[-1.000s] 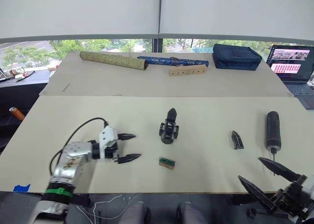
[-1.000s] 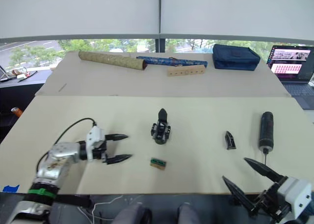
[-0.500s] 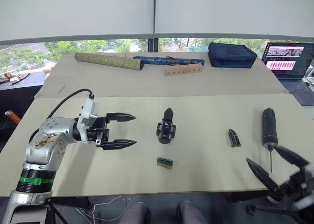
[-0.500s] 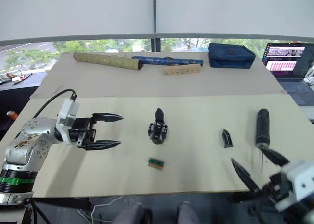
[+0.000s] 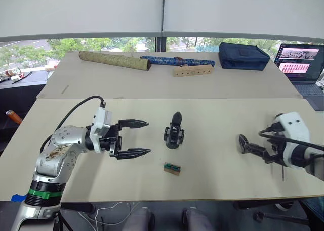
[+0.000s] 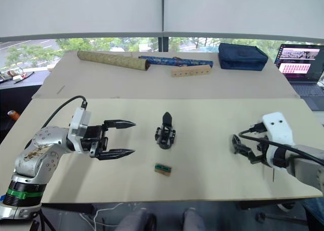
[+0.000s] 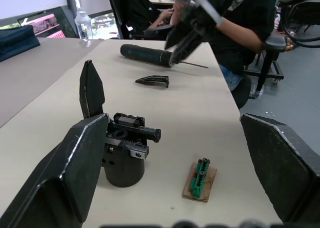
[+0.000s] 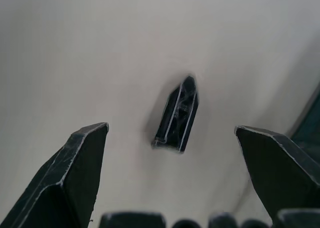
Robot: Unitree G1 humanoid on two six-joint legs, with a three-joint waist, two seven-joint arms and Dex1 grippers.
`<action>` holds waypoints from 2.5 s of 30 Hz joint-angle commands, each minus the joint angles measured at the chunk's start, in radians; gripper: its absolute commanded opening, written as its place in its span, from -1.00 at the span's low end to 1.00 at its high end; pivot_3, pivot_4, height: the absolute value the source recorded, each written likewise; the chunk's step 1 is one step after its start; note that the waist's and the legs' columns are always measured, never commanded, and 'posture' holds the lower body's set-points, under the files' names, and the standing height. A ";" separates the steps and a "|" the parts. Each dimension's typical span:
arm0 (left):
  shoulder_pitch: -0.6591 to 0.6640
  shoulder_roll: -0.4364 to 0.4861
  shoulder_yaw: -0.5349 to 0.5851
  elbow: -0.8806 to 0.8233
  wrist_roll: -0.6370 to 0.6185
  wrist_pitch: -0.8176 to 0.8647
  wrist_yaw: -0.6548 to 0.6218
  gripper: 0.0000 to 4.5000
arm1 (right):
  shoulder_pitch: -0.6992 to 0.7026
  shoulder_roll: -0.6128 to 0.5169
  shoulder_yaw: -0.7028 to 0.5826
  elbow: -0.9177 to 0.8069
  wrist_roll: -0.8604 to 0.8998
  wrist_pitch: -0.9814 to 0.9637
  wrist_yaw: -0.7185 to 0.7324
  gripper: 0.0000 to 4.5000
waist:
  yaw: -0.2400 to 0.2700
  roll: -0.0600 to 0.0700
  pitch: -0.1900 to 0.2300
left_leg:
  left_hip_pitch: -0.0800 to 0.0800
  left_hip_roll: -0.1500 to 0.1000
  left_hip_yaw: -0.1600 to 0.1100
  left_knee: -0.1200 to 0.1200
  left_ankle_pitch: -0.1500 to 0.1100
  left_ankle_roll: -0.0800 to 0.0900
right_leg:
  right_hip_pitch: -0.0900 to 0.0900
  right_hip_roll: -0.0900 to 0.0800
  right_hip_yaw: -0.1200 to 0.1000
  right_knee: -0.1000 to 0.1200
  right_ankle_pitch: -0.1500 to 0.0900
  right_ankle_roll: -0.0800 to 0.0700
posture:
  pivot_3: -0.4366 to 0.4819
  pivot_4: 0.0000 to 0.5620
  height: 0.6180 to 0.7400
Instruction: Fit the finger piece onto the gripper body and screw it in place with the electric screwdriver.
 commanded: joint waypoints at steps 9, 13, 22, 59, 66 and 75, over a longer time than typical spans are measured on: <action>0.058 0.012 0.021 -0.089 -0.010 0.000 0.044 0.97 | -0.111 0.149 0.136 0.175 -0.241 -0.051 0.009 1.00 | -0.004 0.000 0.000 | -0.001 -0.001 0.001 0.001 0.000 0.000 | 0.000 0.002 -0.005 0.000 0.001 0.002 | -0.05 -0.47 1.00; 0.062 0.016 0.022 -0.095 -0.013 0.002 0.049 0.97 | -0.128 0.189 0.151 0.213 -0.306 -0.106 0.023 1.00 | -0.009 -0.001 -0.001 | 0.003 0.000 0.001 0.001 0.000 0.000 | 0.002 0.003 -0.004 0.000 0.002 0.002 | -0.05 -0.47 1.00; 0.051 0.026 0.021 -0.094 -0.015 0.010 0.050 1.00 | -0.145 0.231 0.167 0.238 -0.372 -0.066 0.066 0.17 | -0.011 -0.004 -0.003 | 0.005 0.000 0.001 0.001 0.001 0.000 | 0.003 0.004 -0.004 0.001 0.003 0.001 | -0.05 -0.47 1.00; -0.287 -0.471 0.110 -0.134 -0.502 0.425 0.914 1.00 | -0.328 0.484 0.545 -0.164 -0.887 -1.041 0.270 -0.50 | -0.004 0.000 0.000 | 0.003 -0.005 -0.001 0.001 0.008 -0.013 | -0.002 0.006 -0.004 0.010 0.003 0.002 | -0.05 -0.47 1.00; -0.269 -0.546 0.116 -0.129 -0.513 0.416 0.975 1.00 | -0.334 0.518 0.546 -0.144 -0.935 -1.082 0.289 -0.50 | -0.005 0.000 0.000 | 0.003 -0.005 -0.001 0.000 0.009 -0.014 | -0.002 0.007 -0.004 0.010 0.003 0.002 | -0.05 -0.47 1.00; -0.268 -0.576 0.135 -0.099 -0.540 0.412 1.005 -0.48 | -0.318 0.552 0.534 -0.150 -0.964 -1.079 0.297 -0.50 | -0.004 0.000 0.000 | 0.003 -0.005 -0.001 0.000 0.009 -0.014 | -0.002 0.007 -0.003 0.010 0.003 0.002 | -0.05 -0.47 1.00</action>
